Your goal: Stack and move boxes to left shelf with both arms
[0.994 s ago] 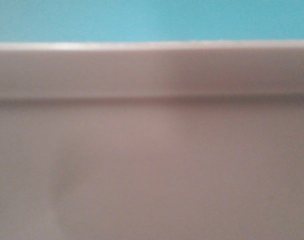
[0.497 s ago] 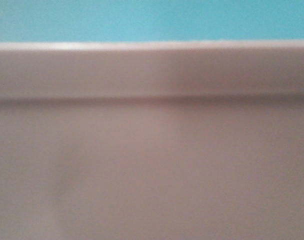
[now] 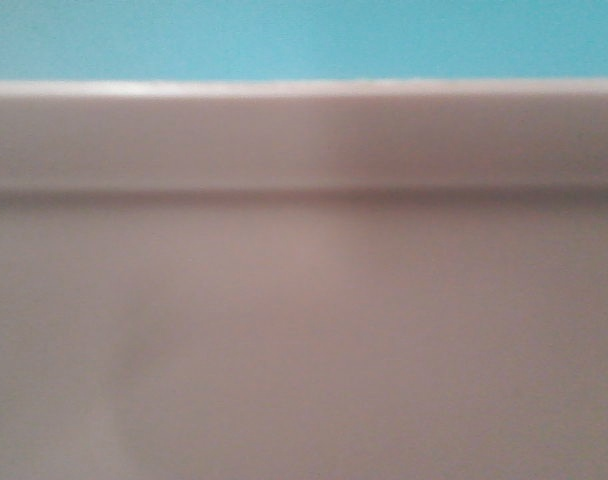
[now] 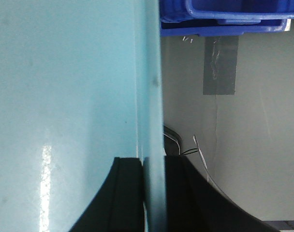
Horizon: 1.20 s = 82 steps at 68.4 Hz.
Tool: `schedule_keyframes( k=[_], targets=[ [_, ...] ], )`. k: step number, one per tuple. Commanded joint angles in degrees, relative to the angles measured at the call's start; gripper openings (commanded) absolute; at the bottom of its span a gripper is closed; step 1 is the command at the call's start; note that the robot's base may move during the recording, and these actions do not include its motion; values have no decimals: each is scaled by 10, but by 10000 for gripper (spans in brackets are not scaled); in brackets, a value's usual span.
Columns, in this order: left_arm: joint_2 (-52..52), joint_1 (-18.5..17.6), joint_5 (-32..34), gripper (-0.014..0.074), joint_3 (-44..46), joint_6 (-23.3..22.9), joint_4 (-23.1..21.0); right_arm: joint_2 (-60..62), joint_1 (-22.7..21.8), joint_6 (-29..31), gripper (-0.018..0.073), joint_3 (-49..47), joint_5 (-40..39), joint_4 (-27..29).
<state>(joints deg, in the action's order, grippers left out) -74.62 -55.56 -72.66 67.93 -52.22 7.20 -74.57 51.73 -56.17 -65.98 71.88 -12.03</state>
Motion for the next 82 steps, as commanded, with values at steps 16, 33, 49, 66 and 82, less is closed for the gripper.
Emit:
schedule_keyframes(
  k=[16,33,49,66,82],
  targets=[
    [19,63,92,-12,26,86,12,7,-41,101,57,-46,-141,-33],
    [15,169,238,-12,26,156,20,-55,-117,175,57,-114,-188,-33],
    [-6,252,411,-12,34,194,43,-147,-168,215,57,-197,-281,-34],
    [-109,288,435,-12,119,212,53,-221,-188,223,57,-261,-339,-68],
    [-225,288,430,-12,232,212,58,-250,-204,223,57,-269,-402,-115]
  ],
)
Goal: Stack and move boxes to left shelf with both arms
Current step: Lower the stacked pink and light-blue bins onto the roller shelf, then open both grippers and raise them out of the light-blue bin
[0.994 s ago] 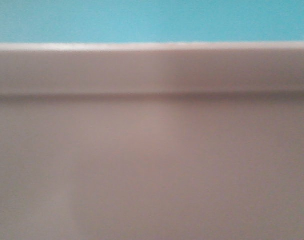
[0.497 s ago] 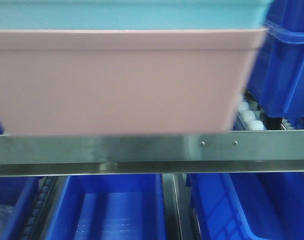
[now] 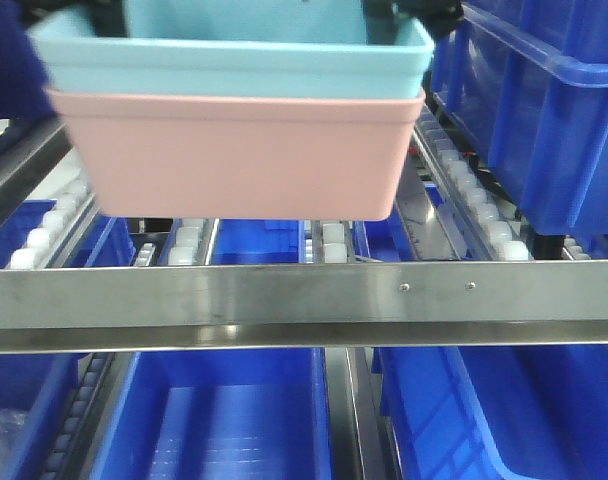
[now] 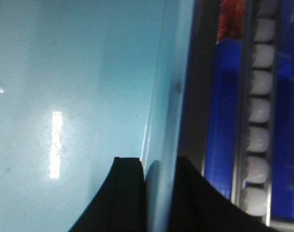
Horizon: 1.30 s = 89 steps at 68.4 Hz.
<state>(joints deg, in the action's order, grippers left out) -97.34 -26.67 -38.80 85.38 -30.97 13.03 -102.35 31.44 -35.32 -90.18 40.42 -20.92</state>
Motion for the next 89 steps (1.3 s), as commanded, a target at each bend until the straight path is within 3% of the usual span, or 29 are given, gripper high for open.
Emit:
schedule_keyframes(
  k=[1,35,51,77,85,89],
  targets=[
    [-3,-1,91,-12,65,0,-1,28,-5,15,57,-28,-91,-26],
    [-54,-1,64,-12,78,0,19,-5,-21,14,57,-28,-151,-26],
    [-54,-1,65,-12,78,0,91,-22,-21,14,57,-28,-179,-26],
    [-72,-1,61,-10,78,0,81,-25,-23,14,58,-28,-184,-26],
    [-75,-1,55,46,78,0,72,-25,-23,14,60,-28,-184,-26],
    [-75,-1,55,120,78,0,67,-25,-23,14,68,-28,-185,-26]
  ],
)
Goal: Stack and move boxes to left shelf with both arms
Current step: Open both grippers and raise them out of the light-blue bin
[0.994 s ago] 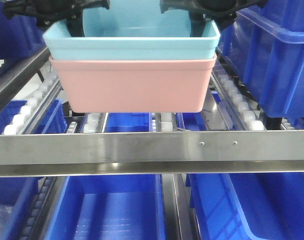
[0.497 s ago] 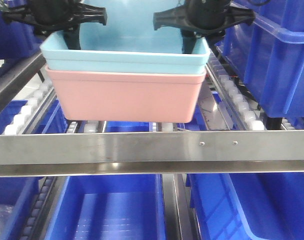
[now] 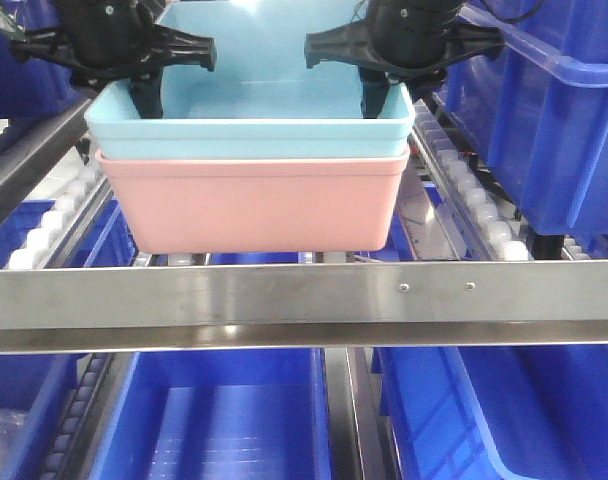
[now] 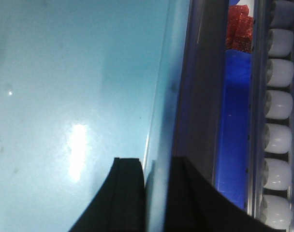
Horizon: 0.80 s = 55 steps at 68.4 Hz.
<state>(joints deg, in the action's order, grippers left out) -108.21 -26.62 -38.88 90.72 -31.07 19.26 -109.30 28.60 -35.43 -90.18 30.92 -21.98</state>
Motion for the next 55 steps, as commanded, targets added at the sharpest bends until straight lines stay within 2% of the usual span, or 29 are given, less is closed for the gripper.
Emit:
schedule_keyframes(
  k=[1,7,12,17,21,45,49,55],
  targets=[
    [34,-1,55,140,25,1,4,44,5,16,76,-28,-90,-16],
    [34,-1,58,281,25,1,0,44,4,16,202,-28,-99,-16],
    [34,-1,58,359,25,1,1,44,4,16,379,-28,-112,-16],
    [34,-1,58,377,25,1,1,44,3,16,517,-28,-123,-16],
    [34,-1,57,376,25,1,4,44,3,16,573,-28,-124,-16],
    [68,-1,55,370,29,1,26,73,4,16,577,-28,-124,-16],
    [77,-1,44,353,36,1,26,84,4,16,545,-28,-118,-16],
    [94,-1,18,282,50,1,26,106,10,16,409,-28,-98,-16]
  ],
)
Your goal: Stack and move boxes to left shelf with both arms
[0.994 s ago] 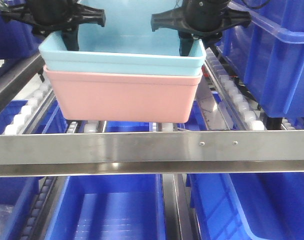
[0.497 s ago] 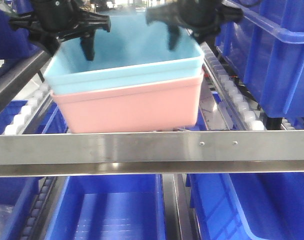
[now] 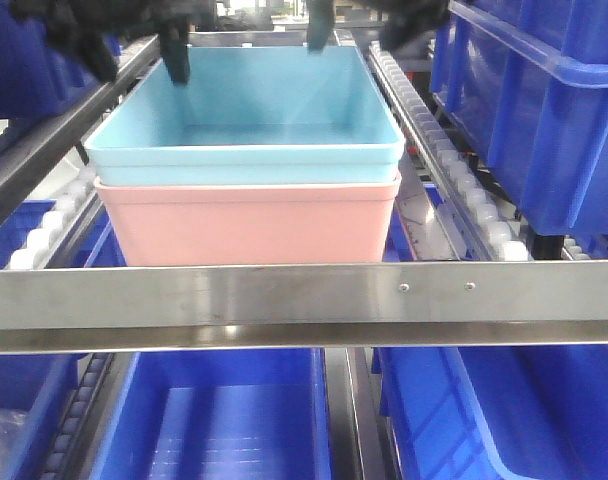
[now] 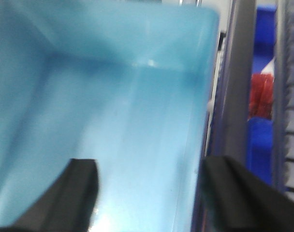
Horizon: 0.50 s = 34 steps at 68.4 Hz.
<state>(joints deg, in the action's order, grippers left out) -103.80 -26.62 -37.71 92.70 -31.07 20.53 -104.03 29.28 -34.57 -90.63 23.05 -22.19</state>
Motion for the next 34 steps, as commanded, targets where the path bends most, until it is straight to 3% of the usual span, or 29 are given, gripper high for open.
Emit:
schedule_keyframes(
  k=[1,13,17,25,34],
  targets=[
    [52,-1,3,267,32,1,13,55,4,7,382,-23,-14,-14],
    [67,-1,20,41,38,1,36,65,2,7,43,-23,-6,-14],
    [67,-1,36,-20,38,1,39,59,-3,7,60,-23,-13,-14],
    [68,-1,73,-12,38,1,47,56,-3,7,58,-23,-1,-14],
    [87,-1,16,-11,37,1,22,65,-3,6,56,-23,40,-7]
  ],
)
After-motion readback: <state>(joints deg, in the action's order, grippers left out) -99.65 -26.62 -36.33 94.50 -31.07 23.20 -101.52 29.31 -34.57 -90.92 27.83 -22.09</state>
